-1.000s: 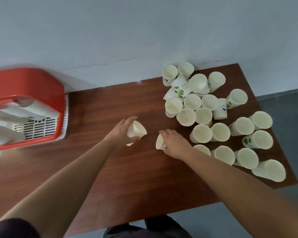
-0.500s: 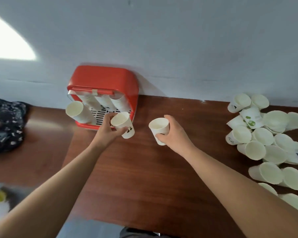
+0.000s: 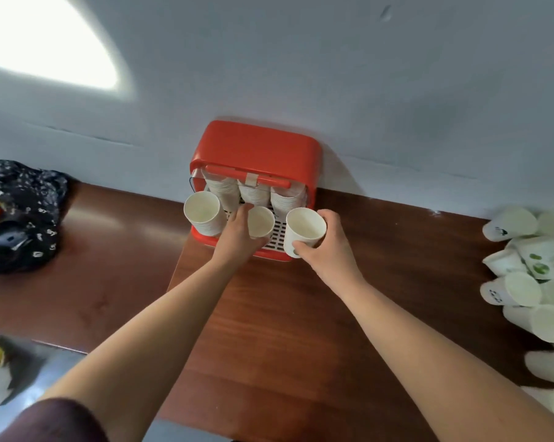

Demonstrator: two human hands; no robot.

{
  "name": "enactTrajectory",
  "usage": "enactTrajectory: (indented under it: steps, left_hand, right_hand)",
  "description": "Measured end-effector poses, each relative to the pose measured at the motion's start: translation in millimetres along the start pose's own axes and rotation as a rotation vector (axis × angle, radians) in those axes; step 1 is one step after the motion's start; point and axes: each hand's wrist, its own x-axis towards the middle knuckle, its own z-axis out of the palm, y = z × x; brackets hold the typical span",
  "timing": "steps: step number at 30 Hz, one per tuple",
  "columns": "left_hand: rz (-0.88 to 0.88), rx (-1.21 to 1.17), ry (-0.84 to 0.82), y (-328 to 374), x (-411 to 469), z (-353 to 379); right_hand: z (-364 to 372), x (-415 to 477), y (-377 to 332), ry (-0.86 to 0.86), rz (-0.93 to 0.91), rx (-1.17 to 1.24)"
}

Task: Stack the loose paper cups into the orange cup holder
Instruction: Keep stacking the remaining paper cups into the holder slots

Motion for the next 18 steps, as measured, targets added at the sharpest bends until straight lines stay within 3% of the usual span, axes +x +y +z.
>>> enactTrajectory:
  steps: [10,14,18]
  left_hand:
    - [-0.009,0.063,-0.263,-33.8,18.3,14.0]
    - [0.021,-0.025,-0.325,-40.4,17.0,2.5]
    - [-0.109,-0.223,-0.336,-48.3,17.7,-7.1]
  right_hand:
    - [31.4,15.7,3.2,0.065,0.019,-0.008]
    - [46.7,20.6,-7.6,0.047,-0.059,0.043]
    - [68.3,31.1,-11.0,0.03,-0.091,0.029]
